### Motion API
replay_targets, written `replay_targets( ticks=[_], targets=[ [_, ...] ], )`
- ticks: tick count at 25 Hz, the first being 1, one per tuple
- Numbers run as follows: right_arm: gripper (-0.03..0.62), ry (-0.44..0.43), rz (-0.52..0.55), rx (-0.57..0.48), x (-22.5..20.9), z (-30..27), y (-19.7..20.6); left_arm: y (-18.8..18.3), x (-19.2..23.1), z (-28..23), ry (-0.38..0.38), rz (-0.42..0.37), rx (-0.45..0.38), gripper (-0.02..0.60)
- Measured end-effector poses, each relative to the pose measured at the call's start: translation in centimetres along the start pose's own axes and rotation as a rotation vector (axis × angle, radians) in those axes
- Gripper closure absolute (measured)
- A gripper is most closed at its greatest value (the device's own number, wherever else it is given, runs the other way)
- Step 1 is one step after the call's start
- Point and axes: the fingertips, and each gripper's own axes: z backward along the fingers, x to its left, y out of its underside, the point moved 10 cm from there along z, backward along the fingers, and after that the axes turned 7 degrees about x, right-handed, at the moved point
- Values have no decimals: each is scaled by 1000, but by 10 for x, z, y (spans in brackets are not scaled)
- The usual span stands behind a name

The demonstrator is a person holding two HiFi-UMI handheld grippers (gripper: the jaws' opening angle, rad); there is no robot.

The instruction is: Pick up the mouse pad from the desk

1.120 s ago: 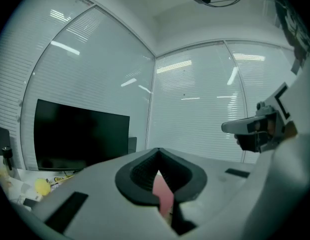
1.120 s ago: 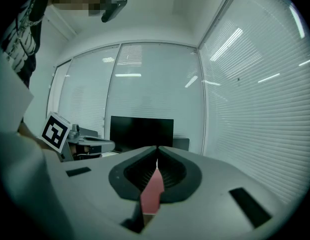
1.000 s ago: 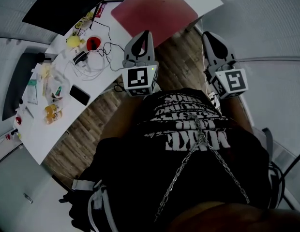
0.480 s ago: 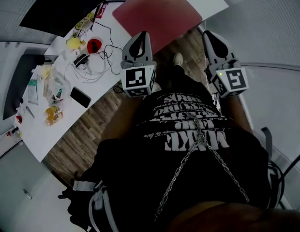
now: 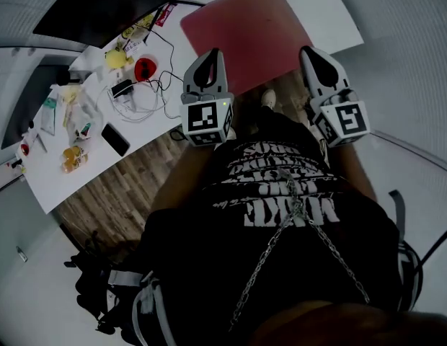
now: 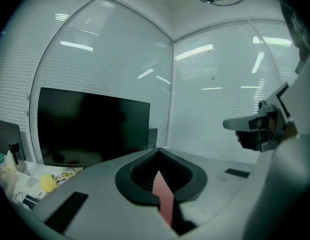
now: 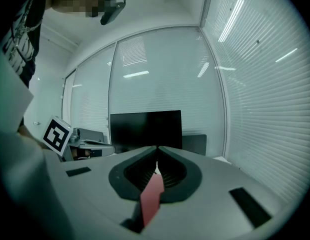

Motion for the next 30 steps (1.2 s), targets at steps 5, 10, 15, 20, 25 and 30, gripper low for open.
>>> replay_targets(
  ticks=[5,10,15,20,25,30],
  targets=[
    [588,-147,16,13,-46,-45,-11,-12,-9,-46,-72,37,63,574],
    [588,-257,20,16,-84,-80,-13,-14,-8,-66,-184,111,87,574],
    [588,-307,-4,82,-113,-115,8,10,7,-80,-286,183,162,574],
    [588,-292,-13,192,-125,-157,42,55,41,-101,-319,281,276,574],
    [586,-262,17,335,-139,-207,92,119,77,-136,-311,358,413,572],
    [517,-216,58,541,-158,-243,140,169,106,-168,-330,396,572,429]
  ],
)
